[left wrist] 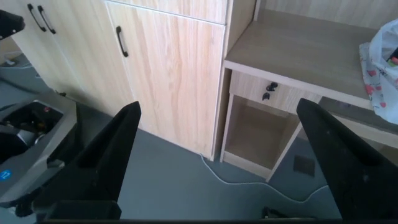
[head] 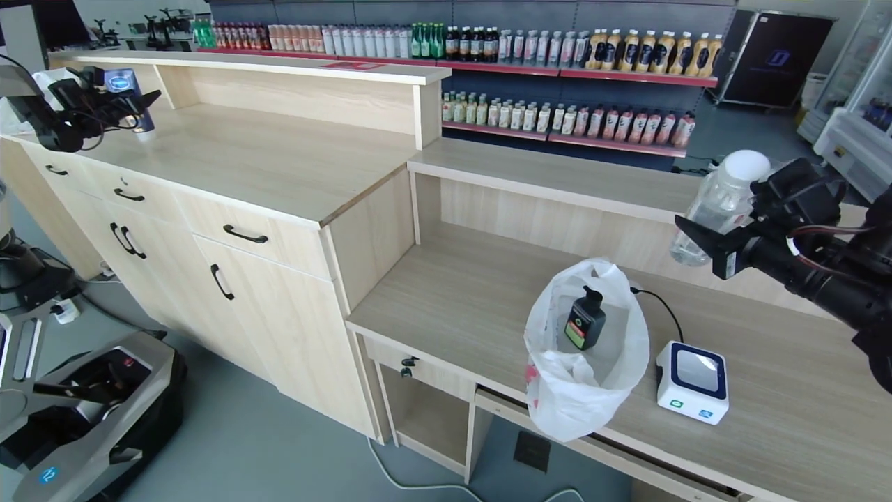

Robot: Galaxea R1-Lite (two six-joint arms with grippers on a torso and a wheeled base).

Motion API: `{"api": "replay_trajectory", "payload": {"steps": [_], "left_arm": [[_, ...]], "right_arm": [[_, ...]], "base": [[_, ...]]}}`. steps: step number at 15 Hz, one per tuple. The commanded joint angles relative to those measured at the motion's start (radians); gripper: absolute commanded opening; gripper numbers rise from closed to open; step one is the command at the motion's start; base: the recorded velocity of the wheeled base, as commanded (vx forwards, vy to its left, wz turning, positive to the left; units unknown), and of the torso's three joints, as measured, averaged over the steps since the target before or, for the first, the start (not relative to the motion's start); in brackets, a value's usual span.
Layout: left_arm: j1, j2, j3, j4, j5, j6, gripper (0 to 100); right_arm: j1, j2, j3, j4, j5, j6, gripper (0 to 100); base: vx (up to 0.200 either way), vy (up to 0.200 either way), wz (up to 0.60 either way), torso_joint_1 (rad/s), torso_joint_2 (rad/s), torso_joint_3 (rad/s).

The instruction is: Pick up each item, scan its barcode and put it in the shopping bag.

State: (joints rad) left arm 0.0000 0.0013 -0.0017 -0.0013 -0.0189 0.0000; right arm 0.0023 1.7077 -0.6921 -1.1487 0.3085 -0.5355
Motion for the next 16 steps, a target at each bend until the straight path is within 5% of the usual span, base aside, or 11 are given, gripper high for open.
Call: {"api": "replay_trajectory", "payload": {"steps": [1, 4, 16], "left_arm": [[0.000, 0.000, 0.000, 0.000, 0.001, 0.000, 100], [0.000, 0.000, 0.000, 0.000, 0.001, 0.000, 100], [0.000, 0.000, 0.000, 0.000, 0.001, 0.000, 100]], "right_arm": [[0.036, 0.052, -0.012, 0.023, 0.162, 0.045, 0], [0.041, 0.162, -0.012, 0.136, 0.205, 0.051, 0], [0.044, 0.454, -0.047, 0.070, 0.208, 0.097, 0]], "base": [[0.000, 0.000, 0.00, 0.000, 0.00, 0.000], [0.000, 0.000, 0.00, 0.000, 0.00, 0.000], [0.000, 0.000, 0.00, 0.000, 0.00, 0.000]]}}
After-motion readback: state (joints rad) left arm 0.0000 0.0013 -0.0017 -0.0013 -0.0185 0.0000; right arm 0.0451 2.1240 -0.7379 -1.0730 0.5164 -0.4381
